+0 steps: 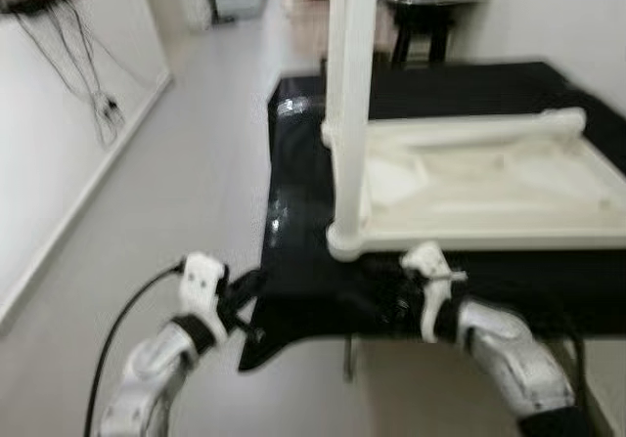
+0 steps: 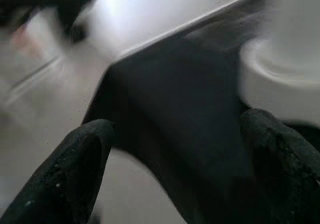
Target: Building children table
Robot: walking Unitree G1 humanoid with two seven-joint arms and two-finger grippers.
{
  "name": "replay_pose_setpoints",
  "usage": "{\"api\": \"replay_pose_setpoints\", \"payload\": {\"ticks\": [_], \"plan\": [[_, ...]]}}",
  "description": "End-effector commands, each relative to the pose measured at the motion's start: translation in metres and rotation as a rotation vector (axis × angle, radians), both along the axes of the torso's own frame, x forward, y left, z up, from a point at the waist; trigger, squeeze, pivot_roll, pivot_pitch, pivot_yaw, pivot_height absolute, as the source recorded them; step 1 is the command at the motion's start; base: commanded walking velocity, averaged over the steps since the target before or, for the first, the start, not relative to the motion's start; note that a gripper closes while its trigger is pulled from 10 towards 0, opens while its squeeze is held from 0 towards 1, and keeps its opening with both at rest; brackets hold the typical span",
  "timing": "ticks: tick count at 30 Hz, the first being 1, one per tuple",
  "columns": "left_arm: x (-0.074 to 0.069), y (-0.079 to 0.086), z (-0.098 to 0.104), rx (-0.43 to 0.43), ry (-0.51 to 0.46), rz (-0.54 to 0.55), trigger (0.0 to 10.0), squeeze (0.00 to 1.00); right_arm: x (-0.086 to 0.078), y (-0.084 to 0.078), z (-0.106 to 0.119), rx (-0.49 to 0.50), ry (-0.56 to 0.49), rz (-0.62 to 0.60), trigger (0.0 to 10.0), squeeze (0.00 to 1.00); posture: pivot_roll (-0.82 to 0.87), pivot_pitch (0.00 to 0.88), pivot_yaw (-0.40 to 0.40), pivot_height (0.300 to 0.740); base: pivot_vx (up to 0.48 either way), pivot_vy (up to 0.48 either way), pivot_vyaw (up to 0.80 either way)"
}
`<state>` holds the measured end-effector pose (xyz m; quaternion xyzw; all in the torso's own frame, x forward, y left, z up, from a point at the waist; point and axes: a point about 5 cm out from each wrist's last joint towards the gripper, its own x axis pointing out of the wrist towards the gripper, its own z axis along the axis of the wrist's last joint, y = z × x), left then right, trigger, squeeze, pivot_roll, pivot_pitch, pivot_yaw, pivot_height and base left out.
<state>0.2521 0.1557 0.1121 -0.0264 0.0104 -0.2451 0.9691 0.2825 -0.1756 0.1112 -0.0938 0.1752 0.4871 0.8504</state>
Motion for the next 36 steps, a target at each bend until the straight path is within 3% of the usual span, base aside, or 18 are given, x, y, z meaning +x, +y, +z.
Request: {"api": "replay_pose_setpoints", "payload": {"ticks": [1,3,8,15,21,25,28,31,35,36], "plan": [[-0.004,0.007,-0.005,0.028,0.022,0.026,10.0,0.00,0.007,-0.006,0.011,-0.046,0.008,0.067,10.0,0.00,-0.02,0.052,-0.040,0.740,0.304,0.000,0.00],[-0.005,0.007,-0.005,0.027,0.021,0.029,10.0,0.00,0.011,-0.011,0.015,-0.079,0.006,0.075,10.0,0.00,-0.02,0.056,-0.043,0.740,0.296,0.000,0.00],[-0.010,0.006,-0.004,0.010,0.025,0.016,10.0,0.00,0.028,-0.029,0.019,-0.319,0.052,0.145,10.0,0.00,0.00,0.065,-0.051,0.740,0.055,0.000,0.00],[-0.015,0.001,-0.005,0.018,0.033,-0.027,10.0,0.00,0.027,-0.032,0.021,-0.361,0.093,0.210,10.0,0.00,0.01,0.072,-0.062,0.740,0.000,0.000,0.00],[-0.020,-0.002,-0.006,0.006,0.042,-0.037,10.0,0.00,0.034,-0.040,0.021,-0.496,0.137,0.243,10.0,0.00,0.00,0.088,-0.073,0.740,0.000,0.000,0.00],[-0.021,-0.003,-0.005,-0.004,0.044,-0.038,10.0,0.00,0.038,-0.031,0.021,-0.515,0.152,0.297,10.0,0.00,-0.01,0.092,-0.075,0.740,0.000,0.000,0.00],[-0.023,-0.004,-0.005,-0.015,0.049,-0.040,10.0,0.00,0.042,-0.014,0.023,-0.496,0.134,0.352,10.0,0.00,-0.01,0.097,-0.076,0.740,0.000,0.000,0.00],[-0.023,-0.004,-0.005,-0.017,0.050,-0.040,10.0,0.00,0.043,-0.011,0.022,-0.501,0.129,0.362,10.0,0.00,-0.01,0.098,-0.077,0.740,0.000,0.000,0.00],[-0.024,-0.005,-0.005,-0.026,0.051,-0.039,10.0,0.00,0.052,0.002,0.018,-0.517,0.062,0.326,10.0,0.00,-0.01,0.106,-0.081,0.740,0.000,0.000,0.00],[-0.025,-0.005,-0.004,-0.033,0.051,-0.036,10.0,0.00,0.062,0.011,0.017,-0.519,0.013,0.262,10.0,0.00,-0.01,0.110,-0.083,0.740,0.000,0.000,0.00]]}}
